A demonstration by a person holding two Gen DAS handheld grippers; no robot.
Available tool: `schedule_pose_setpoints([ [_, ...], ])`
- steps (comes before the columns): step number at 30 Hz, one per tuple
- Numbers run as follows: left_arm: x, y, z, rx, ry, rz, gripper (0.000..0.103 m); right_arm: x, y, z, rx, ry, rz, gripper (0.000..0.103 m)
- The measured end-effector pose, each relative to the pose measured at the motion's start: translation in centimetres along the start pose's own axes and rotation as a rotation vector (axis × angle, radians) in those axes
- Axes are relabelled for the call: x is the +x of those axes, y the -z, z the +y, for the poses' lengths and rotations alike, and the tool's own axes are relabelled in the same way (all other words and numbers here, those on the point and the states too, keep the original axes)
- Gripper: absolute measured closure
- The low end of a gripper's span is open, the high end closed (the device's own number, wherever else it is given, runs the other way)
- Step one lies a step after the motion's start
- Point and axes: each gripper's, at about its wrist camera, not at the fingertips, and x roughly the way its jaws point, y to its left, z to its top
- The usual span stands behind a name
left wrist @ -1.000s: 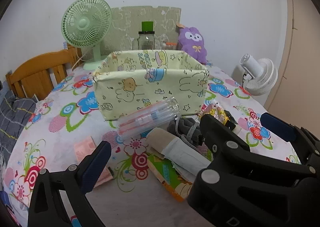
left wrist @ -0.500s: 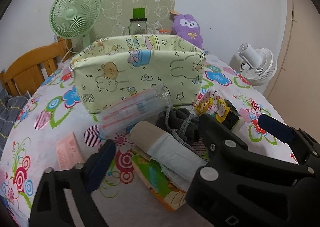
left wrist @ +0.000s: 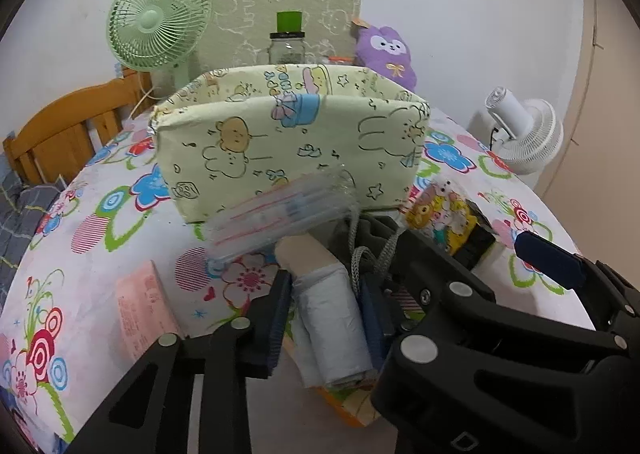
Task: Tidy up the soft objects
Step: 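Reach the left tool to the white rolled cloth and right tool to the yellow packet, then grasp the white rolled cloth with the left tool while the right tool grasps the yellow packet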
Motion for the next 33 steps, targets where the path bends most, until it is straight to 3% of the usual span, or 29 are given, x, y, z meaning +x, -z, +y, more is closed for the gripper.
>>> schedule_pose_setpoints([
  [8, 0.5, -0.7, 0.0, -0.008, -0.030, -0.010, 0.075, 0.6, -0.7, -0.1, 0.000, 0.011, -0.016, 0.010],
  [15, 1.2, -1.1, -0.8, 0.015, -0.064, -0.003, 0.075, 1.8, -1.0, -1.0, 0.020, 0.027, 0.003, 0.031],
  [18, 1.5, -1.1, -1.0, 0.024, -0.071, 0.003, 0.075, 2.2, -0.9, -1.3, 0.030, 0.026, 0.017, 0.045],
  [23, 1.6, -1.1, -1.3, 0.035, -0.082, 0.002, 0.075, 2.7, -0.8, -1.5, 0.037, 0.005, 0.028, 0.076],
  [33, 0.1, -1.0, -1.1, 0.030, -0.101, -0.026, 0.077, 1.1, -0.9, -0.8, 0.021, -0.010, -0.013, 0.077],
])
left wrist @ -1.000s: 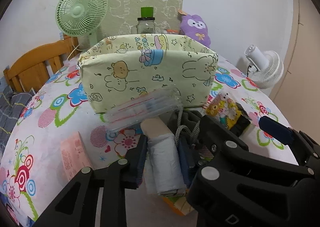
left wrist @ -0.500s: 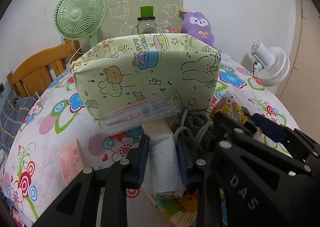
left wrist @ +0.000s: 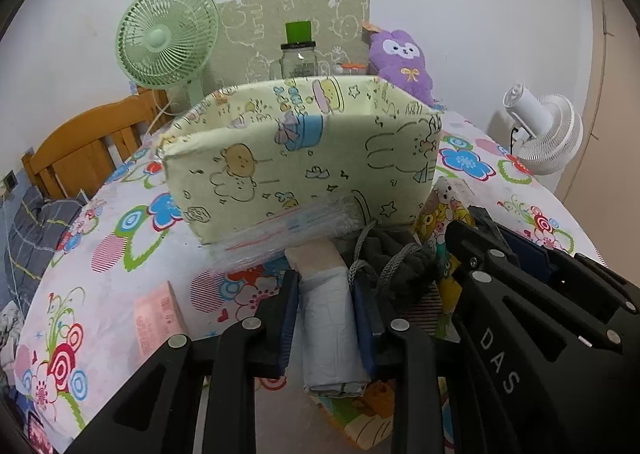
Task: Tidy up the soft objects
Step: 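Grasp the white rolled cloth with the left tool while the right tool grasps the yellow packet, then lift and carry the white cloth and yellow packet over the fabric box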
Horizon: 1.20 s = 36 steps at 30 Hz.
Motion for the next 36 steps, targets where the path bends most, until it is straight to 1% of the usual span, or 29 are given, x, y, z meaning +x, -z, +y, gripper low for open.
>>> schedule_pose_setpoints([
  [14, -3.0, 0.1, 1.0, -0.023, 0.017, -0.056, 0.078, -3.1, -0.2, 1.3, -0.017, -0.002, -0.050, 0.077],
  [17, -2.8, 0.3, 1.5, -0.034, 0.039, -0.039, 0.077, -3.2, 0.0, 1.7, -0.025, -0.002, -0.049, 0.077],
  [22, -2.1, 0.9, 2.3, -0.048, 0.029, -0.009, 0.075, -2.9, 0.6, 2.3, -0.037, -0.002, -0.033, 0.077],
  [27, -1.9, 1.2, 2.6, -0.045, 0.041, 0.002, 0.074, -2.5, 0.8, 2.6, -0.038, 0.002, -0.028, 0.077],
  [28, -1.7, 1.3, 2.7, -0.045, 0.040, 0.005, 0.073, -2.4, 0.8, 2.7, -0.039, 0.005, -0.025, 0.077],
  [30, -1.3, 1.5, 2.8, -0.047, 0.042, 0.018, 0.067, -2.0, 0.8, 2.7, -0.036, 0.009, -0.016, 0.077],
  [33, -0.8, 1.6, 3.1, -0.052, 0.053, 0.035, 0.066, -1.6, 0.9, 2.7, -0.036, 0.015, -0.009, 0.077],
  [36, -0.8, 1.6, 3.2, -0.058, 0.061, 0.030, 0.064, -1.3, 0.9, 2.7, -0.032, 0.019, -0.002, 0.077],
])
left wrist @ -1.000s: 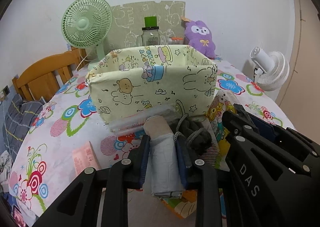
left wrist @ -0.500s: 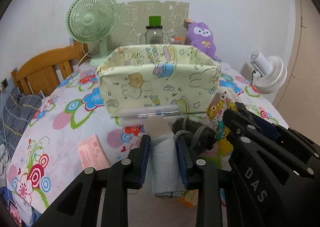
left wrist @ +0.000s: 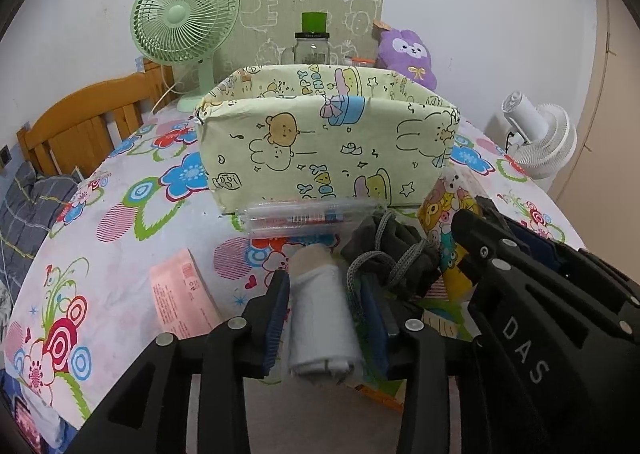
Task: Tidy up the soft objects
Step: 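Lift and carry the white cloth and yellow packet over the fabric box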
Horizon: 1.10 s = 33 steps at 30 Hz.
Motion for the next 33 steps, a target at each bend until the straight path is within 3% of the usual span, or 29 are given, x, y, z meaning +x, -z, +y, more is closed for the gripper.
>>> schedule_pose_setpoints([
  [25, -1.3, 0.4, 3.2, -0.069, 0.025, -0.003, 0.063, -2.3, -0.8, 2.2, -0.042, 0.028, -0.061, 0.078],
  [33, 0.2, 0.6, 3.4, -0.059, -0.005, 0.046, 0.063, -1.5, -0.9, 3.6, -0.069, 0.004, -0.041, 0.077],
])
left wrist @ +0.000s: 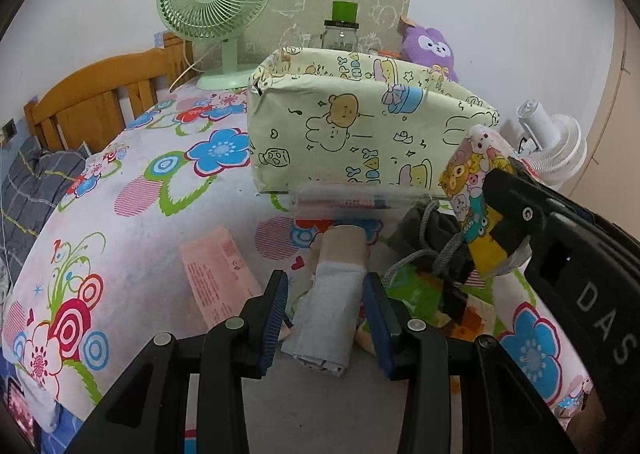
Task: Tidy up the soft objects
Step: 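Lift and carry the white cloth and yellow packet over the fabric box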
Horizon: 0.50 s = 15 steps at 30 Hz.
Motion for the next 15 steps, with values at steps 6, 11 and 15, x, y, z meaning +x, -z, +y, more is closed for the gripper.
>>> schedule_pose_setpoints([
  [6, 0.9, -0.4, 0.1, 0.005, 0.005, 0.018, 0.063, 1.0, -0.1, 0.5, -0.007, -0.011, 0.011, 0.077],
  [11, 1.9, -0.6, 0.2, 0.004, 0.017, 0.041, 0.064, 1.9, -0.1, 0.4, -0.005, -0.007, 0.021, 0.078],
  [15, 2.4, -0.6, 0.1, 0.009, 0.011, 0.050, 0.069, 2.4, -0.1, 0.4, 0.000, -0.006, 0.027, 0.078],
])
